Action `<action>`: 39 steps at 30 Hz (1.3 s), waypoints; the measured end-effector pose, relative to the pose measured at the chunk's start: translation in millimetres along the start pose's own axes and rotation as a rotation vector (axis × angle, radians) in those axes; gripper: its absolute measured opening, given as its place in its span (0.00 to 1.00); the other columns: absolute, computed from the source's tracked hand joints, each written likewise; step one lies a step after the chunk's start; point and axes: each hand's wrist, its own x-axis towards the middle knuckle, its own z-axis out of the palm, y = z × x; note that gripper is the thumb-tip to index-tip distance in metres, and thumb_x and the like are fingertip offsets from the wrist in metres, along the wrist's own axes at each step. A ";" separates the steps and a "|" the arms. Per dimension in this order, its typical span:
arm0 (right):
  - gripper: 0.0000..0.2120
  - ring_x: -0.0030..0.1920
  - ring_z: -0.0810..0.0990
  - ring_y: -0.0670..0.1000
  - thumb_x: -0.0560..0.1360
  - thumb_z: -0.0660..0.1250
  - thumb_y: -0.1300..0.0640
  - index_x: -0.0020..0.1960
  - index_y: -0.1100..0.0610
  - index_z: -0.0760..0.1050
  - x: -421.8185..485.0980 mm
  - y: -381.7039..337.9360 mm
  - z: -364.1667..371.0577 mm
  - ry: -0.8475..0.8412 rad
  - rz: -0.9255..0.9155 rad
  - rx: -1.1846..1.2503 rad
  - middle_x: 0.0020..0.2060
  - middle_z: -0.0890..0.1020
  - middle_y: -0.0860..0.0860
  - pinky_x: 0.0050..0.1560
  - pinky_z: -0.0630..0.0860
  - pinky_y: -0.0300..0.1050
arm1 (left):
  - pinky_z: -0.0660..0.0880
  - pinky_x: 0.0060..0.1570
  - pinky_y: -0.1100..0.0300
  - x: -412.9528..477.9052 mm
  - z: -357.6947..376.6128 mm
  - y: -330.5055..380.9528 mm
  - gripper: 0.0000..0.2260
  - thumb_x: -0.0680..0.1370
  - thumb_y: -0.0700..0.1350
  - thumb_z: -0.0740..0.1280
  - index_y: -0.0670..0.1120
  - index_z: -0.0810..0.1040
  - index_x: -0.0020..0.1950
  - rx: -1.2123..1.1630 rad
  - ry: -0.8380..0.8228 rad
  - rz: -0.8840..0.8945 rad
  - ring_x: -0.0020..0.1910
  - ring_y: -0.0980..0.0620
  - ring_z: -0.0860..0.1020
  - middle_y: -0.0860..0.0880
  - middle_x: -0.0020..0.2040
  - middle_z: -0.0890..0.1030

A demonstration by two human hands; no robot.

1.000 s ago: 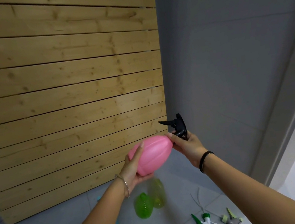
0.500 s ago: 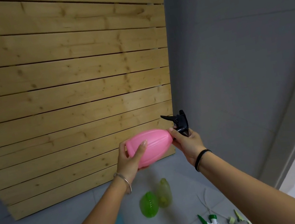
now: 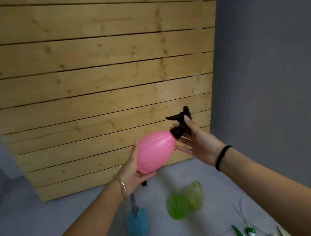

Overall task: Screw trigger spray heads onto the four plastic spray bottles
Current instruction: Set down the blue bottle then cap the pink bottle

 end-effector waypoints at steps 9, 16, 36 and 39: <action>0.18 0.57 0.76 0.45 0.73 0.66 0.44 0.56 0.55 0.80 60.0 103.8 -4.9 0.064 0.165 -0.246 0.58 0.81 0.50 0.61 0.69 0.45 | 0.67 0.60 0.54 38.4 -95.3 -89.1 0.26 0.80 0.58 0.50 0.45 0.61 0.74 0.471 0.353 -0.176 0.68 0.45 0.67 0.46 0.73 0.65; 0.16 0.56 0.78 0.48 0.72 0.66 0.42 0.51 0.52 0.81 90.1 194.9 -22.7 0.084 0.266 -0.350 0.54 0.82 0.52 0.64 0.70 0.46 | 0.60 0.69 0.50 61.7 -117.3 -146.7 0.25 0.81 0.56 0.47 0.46 0.58 0.75 0.378 0.377 -0.304 0.73 0.46 0.62 0.46 0.75 0.61; 0.10 0.40 0.80 0.42 0.72 0.69 0.47 0.42 0.53 0.84 116.8 289.3 -39.7 0.148 0.351 -0.415 0.40 0.86 0.49 0.36 0.74 0.27 | 0.64 0.69 0.43 95.9 -132.3 -214.1 0.36 0.74 0.67 0.54 0.47 0.56 0.76 0.258 0.434 -0.455 0.71 0.42 0.64 0.43 0.74 0.63; 0.08 0.42 0.81 0.41 0.72 0.70 0.46 0.41 0.50 0.83 117.8 289.9 -38.5 0.157 0.350 -0.422 0.39 0.85 0.45 0.38 0.73 0.29 | 0.64 0.69 0.44 96.4 -131.9 -217.1 0.36 0.75 0.66 0.53 0.46 0.56 0.76 0.237 0.449 -0.442 0.71 0.42 0.65 0.43 0.73 0.64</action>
